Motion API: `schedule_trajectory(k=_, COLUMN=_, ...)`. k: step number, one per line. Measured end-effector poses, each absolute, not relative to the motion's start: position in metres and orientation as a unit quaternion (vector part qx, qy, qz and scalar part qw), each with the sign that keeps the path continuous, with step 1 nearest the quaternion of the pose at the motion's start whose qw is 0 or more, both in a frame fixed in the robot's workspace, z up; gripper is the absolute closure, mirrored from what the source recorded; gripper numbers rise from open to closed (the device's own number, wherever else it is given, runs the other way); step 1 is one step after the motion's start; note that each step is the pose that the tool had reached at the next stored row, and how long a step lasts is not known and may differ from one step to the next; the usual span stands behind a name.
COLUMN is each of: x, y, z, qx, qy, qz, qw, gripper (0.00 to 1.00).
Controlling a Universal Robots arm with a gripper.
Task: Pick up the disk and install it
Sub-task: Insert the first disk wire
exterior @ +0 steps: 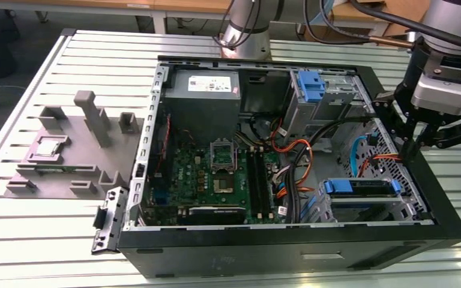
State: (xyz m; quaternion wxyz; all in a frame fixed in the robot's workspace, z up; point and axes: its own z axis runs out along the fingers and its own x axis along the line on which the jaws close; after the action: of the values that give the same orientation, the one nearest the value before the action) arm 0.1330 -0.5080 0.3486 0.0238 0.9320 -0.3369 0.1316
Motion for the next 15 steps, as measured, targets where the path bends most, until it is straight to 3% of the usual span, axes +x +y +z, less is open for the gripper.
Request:
schedule_trajectory(k=1, x=0.133, y=-0.508, z=0.3486, qx=0.932, qy=-0.337, qz=0.132, qw=0.024, gripper=0.83)
schedule_trajectory(k=15, x=0.1271, y=-0.508, z=0.3519, qx=0.932, qy=-0.337, qz=0.132, qw=0.024, gripper=0.84)
